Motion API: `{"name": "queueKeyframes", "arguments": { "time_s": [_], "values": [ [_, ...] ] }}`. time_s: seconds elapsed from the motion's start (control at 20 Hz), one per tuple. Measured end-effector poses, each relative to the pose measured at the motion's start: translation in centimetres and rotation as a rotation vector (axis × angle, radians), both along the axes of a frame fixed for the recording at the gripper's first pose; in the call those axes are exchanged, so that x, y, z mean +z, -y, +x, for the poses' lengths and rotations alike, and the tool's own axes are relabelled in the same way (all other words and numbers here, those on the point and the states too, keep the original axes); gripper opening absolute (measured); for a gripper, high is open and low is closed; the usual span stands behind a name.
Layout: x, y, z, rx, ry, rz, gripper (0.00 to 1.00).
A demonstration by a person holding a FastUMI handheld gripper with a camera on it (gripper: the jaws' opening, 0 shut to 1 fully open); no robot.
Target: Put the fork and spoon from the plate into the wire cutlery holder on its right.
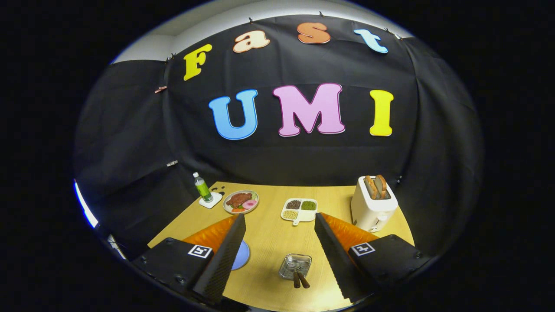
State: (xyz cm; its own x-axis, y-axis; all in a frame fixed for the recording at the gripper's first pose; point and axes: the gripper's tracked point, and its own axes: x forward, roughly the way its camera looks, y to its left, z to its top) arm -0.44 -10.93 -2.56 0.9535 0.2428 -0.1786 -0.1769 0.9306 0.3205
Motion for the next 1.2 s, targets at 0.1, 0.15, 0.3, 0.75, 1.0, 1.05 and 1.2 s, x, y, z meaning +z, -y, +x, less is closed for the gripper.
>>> {"name": "queueKeyframes", "arguments": {
  "time_s": [0.1,0.15,0.3,0.75,1.0,1.05,1.2],
  "values": [
    [0.5,0.0,-0.5,0.009,0.034,0.002,0.99],
    [0.7,0.0,-0.7,0.015,0.049,0.008,0.99],
    [1.3,0.1,-1.2,0.025,0.081,0.027,0.99],
    [1.8,0.5,-1.6,0.054,0.116,0.01,0.99],
    [1.6,-0.1,-1.7,0.078,0.115,0.004,0.99],
    [1.5,-0.2,-1.7,0.081,0.114,0.002,0.99],
    [1.4,-0.4,-1.6,0.088,0.109,0.001,0.99]
  ]
}}
